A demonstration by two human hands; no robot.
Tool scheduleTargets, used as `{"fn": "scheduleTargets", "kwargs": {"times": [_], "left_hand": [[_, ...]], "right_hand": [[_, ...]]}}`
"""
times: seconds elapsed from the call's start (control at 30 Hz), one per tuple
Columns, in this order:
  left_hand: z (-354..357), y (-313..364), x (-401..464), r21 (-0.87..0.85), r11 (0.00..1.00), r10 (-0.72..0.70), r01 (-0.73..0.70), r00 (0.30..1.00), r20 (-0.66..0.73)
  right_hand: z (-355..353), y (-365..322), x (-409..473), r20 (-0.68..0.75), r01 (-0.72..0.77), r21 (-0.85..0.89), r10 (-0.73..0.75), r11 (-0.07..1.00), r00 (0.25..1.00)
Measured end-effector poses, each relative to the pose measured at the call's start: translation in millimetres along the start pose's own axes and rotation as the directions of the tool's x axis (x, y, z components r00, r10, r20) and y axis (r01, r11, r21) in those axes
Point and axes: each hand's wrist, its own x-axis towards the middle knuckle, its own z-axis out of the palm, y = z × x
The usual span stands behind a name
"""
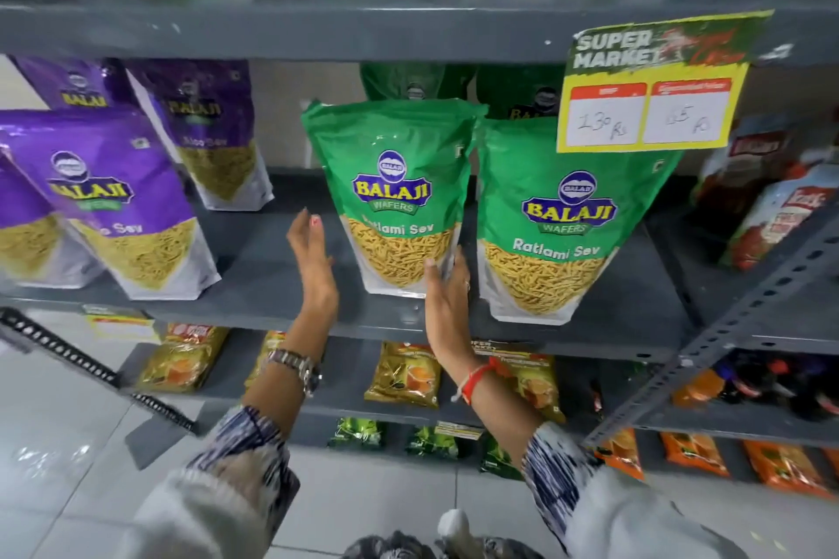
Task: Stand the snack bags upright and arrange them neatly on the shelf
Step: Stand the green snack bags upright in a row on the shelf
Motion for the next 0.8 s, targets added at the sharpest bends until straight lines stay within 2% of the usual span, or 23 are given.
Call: {"fn": "scheduleTargets", "kwargs": {"times": [0.13, 0.2, 0.3, 0.5, 0.63, 0.8], "left_hand": [[-4, -9, 21, 0.131, 0.985, -0.134, 0.110, 0.971, 0.196], [-2, -9, 22, 0.159, 0.974, -0.199, 0.161, 0.945, 0.258], [5, 5, 9, 0.165, 0.976, -0.194, 0.141, 0.907, 0.373], [0, 1, -1, 0.072, 0.989, -0.145, 0.127, 0.915, 0.378], [-7, -1, -3, 0.048, 0.987, -0.160, 0.155, 0.882, 0.443], [-11, 0, 1, 0.074, 0.986, -0.164, 0.147, 0.872, 0.461]], "right_hand": [[14, -5, 22, -0.085, -0.114, 0.124, 0.125, 0.986, 0.989], [16, -7, 32, -0.060, -0.147, 0.168, 0.159, 0.975, 0.985], [15, -6, 37, -0.069, -0.149, 0.195, 0.166, 0.969, 0.984], [16, 5, 20, -0.103, -0.051, 0.217, 0.075, 0.975, 0.992], [21, 9, 12, -0.123, -0.047, 0.203, 0.073, 0.978, 0.990], [19, 10, 12, -0.118, -0.043, 0.192, 0.067, 0.981, 0.991]]}}
